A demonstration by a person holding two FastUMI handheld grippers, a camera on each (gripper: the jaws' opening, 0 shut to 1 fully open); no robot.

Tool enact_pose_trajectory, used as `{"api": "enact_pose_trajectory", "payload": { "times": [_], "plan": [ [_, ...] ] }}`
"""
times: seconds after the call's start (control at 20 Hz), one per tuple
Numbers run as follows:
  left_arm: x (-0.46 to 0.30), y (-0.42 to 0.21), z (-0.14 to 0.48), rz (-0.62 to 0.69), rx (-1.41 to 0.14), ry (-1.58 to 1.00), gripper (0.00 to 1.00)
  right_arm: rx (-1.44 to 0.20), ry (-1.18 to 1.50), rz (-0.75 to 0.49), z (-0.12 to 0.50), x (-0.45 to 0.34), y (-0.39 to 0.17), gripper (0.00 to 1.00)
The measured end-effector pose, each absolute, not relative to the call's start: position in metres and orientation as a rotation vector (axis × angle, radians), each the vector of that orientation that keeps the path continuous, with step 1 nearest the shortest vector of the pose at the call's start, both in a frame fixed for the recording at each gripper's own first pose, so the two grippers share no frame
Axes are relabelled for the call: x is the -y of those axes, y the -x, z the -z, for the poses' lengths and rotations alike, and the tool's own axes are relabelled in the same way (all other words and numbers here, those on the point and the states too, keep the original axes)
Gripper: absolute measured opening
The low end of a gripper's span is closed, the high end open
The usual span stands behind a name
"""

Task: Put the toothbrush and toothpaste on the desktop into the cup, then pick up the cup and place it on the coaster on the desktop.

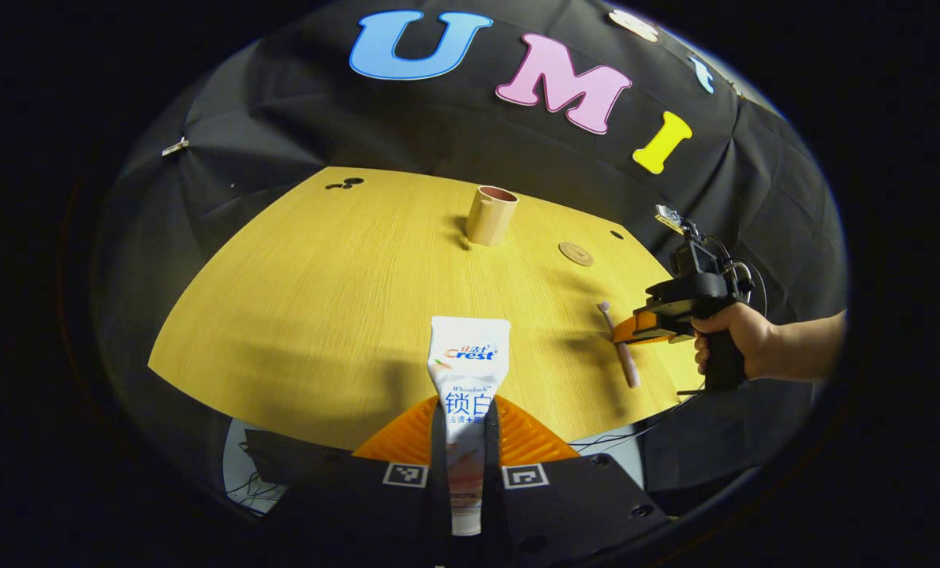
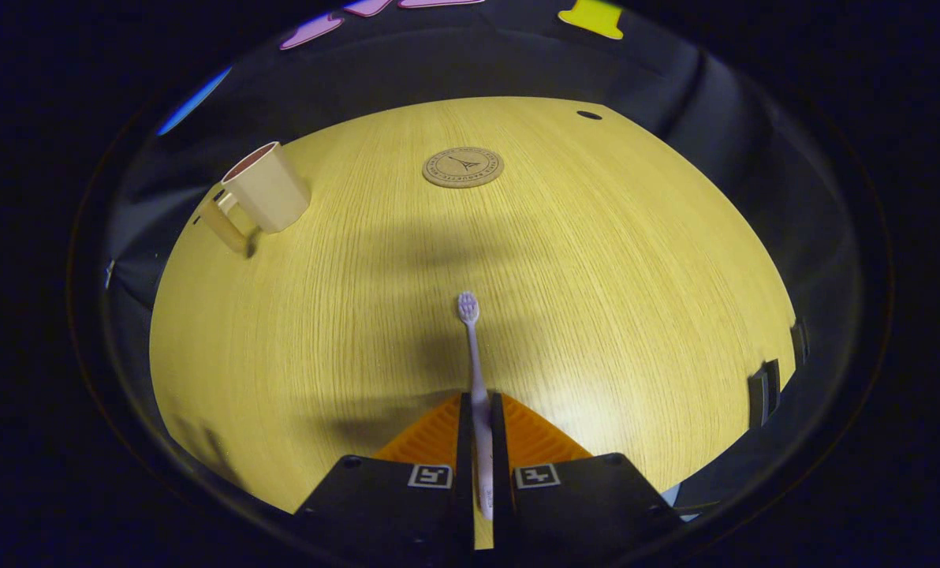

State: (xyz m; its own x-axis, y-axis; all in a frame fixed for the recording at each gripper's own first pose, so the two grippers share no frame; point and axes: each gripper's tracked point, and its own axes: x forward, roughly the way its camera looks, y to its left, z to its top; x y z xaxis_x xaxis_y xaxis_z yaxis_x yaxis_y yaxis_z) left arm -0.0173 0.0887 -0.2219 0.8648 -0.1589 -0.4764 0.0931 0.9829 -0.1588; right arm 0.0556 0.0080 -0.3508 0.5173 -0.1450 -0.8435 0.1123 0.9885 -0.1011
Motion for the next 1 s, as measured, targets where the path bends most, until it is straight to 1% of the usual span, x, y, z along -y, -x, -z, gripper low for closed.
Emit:
{"api": "enact_pose_trajectory", "payload": {
  "times": [0.1, 0.25, 0.3, 0.45, 0.65, 1.0],
  "plan": [
    [-0.088, 0.014, 0.224, 0.131, -0.521, 0.135, 0.2, -1.018, 0.088, 0.104, 0.351, -0.01, -0.056, 0.1],
    [-0.086, 0.01, 0.225, 0.132, -0.537, 0.119, 0.2, -1.006, 0.133, 0.044, 0.35, -0.011, -0.056, 0.08],
    [-0.084, 0.007, 0.224, 0.134, -0.54, 0.114, 0.2, -1.003, 0.126, 0.032, 0.351, -0.011, -0.057, 0.06],
    [-0.079, -0.004, 0.221, 0.135, -0.546, 0.108, 0.2, -0.998, 0.126, -0.016, 0.35, -0.009, -0.053, 0.06],
    [-0.071, -0.02, 0.208, 0.134, -0.536, 0.103, 0.2, -0.978, 0.092, -0.048, 0.339, -0.001, -0.044, 0.06],
    [-0.057, -0.054, 0.174, 0.122, -0.49, 0.108, 0.2, -0.901, -0.008, -0.08, 0.293, 0.019, -0.055, 0.06]
  ]
}}
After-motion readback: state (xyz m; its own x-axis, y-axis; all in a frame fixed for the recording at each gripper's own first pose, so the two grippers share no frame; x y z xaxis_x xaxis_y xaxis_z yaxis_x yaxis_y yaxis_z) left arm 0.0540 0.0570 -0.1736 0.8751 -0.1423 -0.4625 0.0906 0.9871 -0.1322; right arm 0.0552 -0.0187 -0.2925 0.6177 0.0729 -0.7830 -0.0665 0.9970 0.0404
